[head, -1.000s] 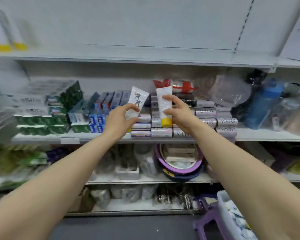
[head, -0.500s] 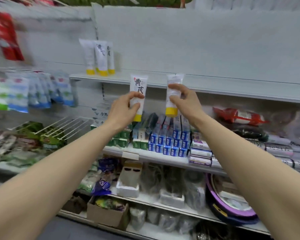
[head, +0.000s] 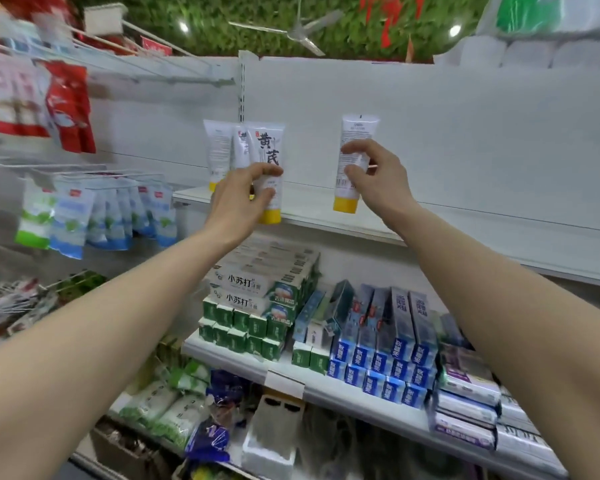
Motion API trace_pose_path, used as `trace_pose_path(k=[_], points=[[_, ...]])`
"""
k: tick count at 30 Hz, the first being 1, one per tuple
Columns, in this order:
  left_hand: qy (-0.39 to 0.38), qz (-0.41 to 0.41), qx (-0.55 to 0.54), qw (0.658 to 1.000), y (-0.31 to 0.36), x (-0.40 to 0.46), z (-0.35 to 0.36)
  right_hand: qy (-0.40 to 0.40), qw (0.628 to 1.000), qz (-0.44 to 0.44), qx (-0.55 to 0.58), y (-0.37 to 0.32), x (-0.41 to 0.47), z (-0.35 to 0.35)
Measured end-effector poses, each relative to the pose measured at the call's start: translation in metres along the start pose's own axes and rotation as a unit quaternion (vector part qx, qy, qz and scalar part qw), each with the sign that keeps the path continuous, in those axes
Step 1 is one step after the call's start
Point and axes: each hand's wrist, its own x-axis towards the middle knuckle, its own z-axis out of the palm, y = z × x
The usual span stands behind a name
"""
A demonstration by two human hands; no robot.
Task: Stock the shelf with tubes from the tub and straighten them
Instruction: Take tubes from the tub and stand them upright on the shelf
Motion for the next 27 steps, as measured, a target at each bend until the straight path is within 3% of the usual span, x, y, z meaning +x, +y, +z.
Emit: trace_pose_path(k=[7, 15, 19, 27], points=[[0.014, -0.021, 0.032, 0.999, -0.034, 0.057, 0.031, -0.017, 1.000, -0.020, -0.015, 0.036, 0.075, 0.038], [0.011, -0.011, 0.053, 0.998, -0.059, 0.080, 0.062, -0.088, 0.990, -0.040, -0.100, 0.075, 0.123, 0.086], [0.002, -0.005, 0.057, 0.998, -0.064, 0.087, 0.064, -0.131, 0.983, -0.047, -0.118, 0.081, 0.135, 0.106], [-0.010, 0.004, 0.050, 0.999, -0.072, 0.093, 0.066, -0.143, 0.980, -0.063, -0.124, 0.079, 0.154, 0.138]])
